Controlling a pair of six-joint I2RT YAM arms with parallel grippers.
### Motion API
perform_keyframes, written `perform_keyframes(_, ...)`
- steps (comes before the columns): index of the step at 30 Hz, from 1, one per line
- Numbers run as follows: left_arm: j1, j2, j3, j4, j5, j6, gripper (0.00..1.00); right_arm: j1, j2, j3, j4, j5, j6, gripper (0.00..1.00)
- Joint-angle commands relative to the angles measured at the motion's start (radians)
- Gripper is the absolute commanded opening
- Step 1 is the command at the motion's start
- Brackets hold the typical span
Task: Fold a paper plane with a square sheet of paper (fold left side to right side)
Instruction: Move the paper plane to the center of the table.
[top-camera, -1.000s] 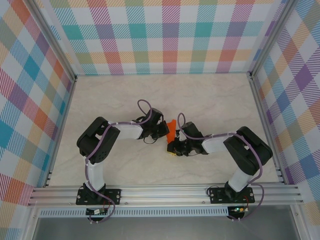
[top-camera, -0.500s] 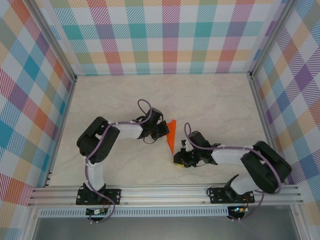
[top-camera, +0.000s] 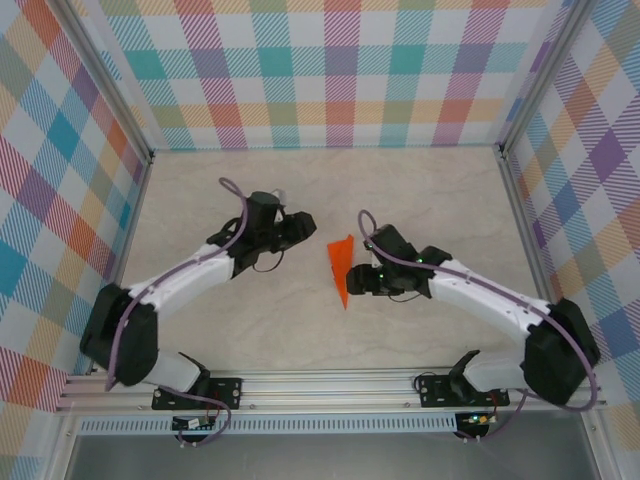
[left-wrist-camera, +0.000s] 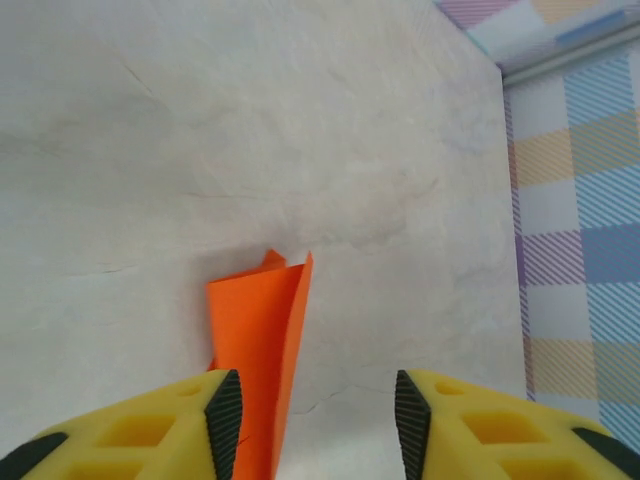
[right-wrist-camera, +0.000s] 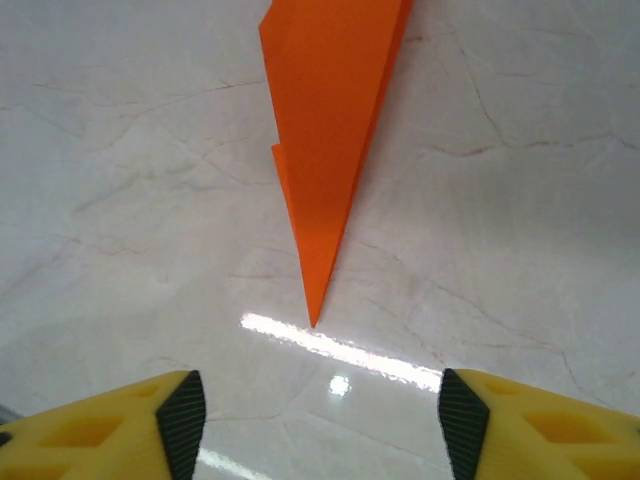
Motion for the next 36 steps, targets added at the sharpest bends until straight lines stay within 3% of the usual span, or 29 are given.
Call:
perform_keyframes(1, 0.006, -0.123, -0.117, -0.165, -0.176, 0.025, 0.50, 0.051, 0.153, 0.124, -0.082, 0.169, -0.050, 0.73)
perform_keyframes(6, 0.005, -0.324, -0.236, -0.222, -0.267, 0.000, 0.55, 0.056, 0.366, 0.260, -0.066, 0.205, -0.031, 0.72)
perform_keyframes(11, 0.005, -0.421, -0.253, -0.322, -0.331, 0.009, 0.56, 0.056, 0.491, 0.340, -0.097, 0.290, -0.019, 0.60)
perform_keyframes(14, 0.005, -0.444, -0.253, -0.339, -0.343, 0.015, 0.56, 0.056, 0.516, 0.348, -0.091, 0.297, -0.028, 0.46)
perform_keyframes(18, 0.005, -0.445, -0.252, -0.343, -0.345, 0.021, 0.57, 0.056, 0.497, 0.349, -0.072, 0.253, -0.056, 0.17)
perform_keyframes(22, 0.005, -0.437, -0.254, -0.342, -0.345, 0.018, 0.57, 0.048, 0.365, 0.292, 0.014, 0.113, -0.102, 0.08)
perform_keyframes(27, 0.005, -0.437, -0.251, -0.344, -0.348, 0.021, 0.57, -0.031, 0.231, 0.141, 0.190, -0.183, -0.079, 0.08)
perform_keyframes(30, 0.005, -0.438, -0.247, -0.348, -0.350, 0.021, 0.57, -0.083, 0.244, 0.040, 0.304, -0.314, -0.045, 0.08)
perform_keyframes(36, 0.005, -0.446, -0.244, -0.356, -0.345, 0.020, 0.58, -0.168, 0.330, -0.083, 0.444, -0.410, -0.025, 0.10)
